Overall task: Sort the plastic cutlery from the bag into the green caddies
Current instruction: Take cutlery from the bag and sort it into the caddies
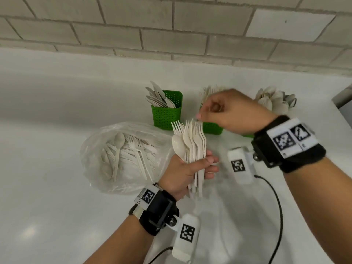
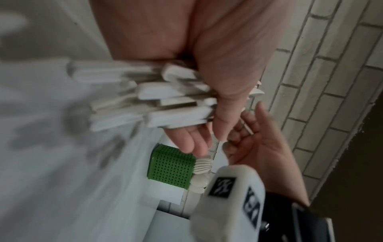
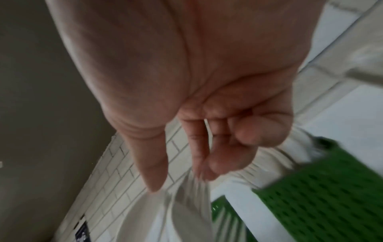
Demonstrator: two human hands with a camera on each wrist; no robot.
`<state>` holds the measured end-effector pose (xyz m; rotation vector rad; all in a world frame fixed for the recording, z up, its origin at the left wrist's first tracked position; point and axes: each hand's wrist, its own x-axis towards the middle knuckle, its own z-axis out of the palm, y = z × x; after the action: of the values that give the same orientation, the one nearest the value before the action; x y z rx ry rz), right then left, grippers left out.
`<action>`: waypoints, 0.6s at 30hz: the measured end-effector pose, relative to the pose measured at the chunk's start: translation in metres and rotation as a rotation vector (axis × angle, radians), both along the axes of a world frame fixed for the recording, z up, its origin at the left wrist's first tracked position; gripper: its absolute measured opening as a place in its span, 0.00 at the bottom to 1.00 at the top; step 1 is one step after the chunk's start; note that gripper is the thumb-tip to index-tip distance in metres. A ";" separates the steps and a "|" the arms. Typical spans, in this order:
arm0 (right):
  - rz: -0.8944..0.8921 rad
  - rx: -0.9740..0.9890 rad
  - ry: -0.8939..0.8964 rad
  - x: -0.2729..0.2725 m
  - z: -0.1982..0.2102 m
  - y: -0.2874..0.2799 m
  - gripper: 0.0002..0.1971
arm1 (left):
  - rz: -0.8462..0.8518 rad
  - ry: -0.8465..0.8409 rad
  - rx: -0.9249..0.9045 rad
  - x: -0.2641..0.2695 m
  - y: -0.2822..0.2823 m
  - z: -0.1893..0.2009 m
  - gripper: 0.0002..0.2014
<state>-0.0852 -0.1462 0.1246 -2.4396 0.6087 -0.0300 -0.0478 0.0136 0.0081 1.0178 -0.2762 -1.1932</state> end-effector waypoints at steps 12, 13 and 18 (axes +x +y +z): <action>-0.349 0.615 -0.227 -0.066 -0.062 0.022 0.13 | -0.125 -0.004 -0.029 -0.018 -0.007 0.004 0.11; -0.358 0.620 -0.252 -0.069 -0.061 0.022 0.13 | -0.132 -0.011 -0.029 -0.020 -0.008 0.005 0.11; -0.394 0.625 -0.327 -0.079 -0.056 0.018 0.16 | -0.153 -0.019 -0.039 -0.023 -0.012 0.010 0.13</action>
<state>-0.1641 -0.1284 0.0686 -1.6449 0.7955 -0.3391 -0.0713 0.0019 0.0179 0.9881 -0.3970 -1.3111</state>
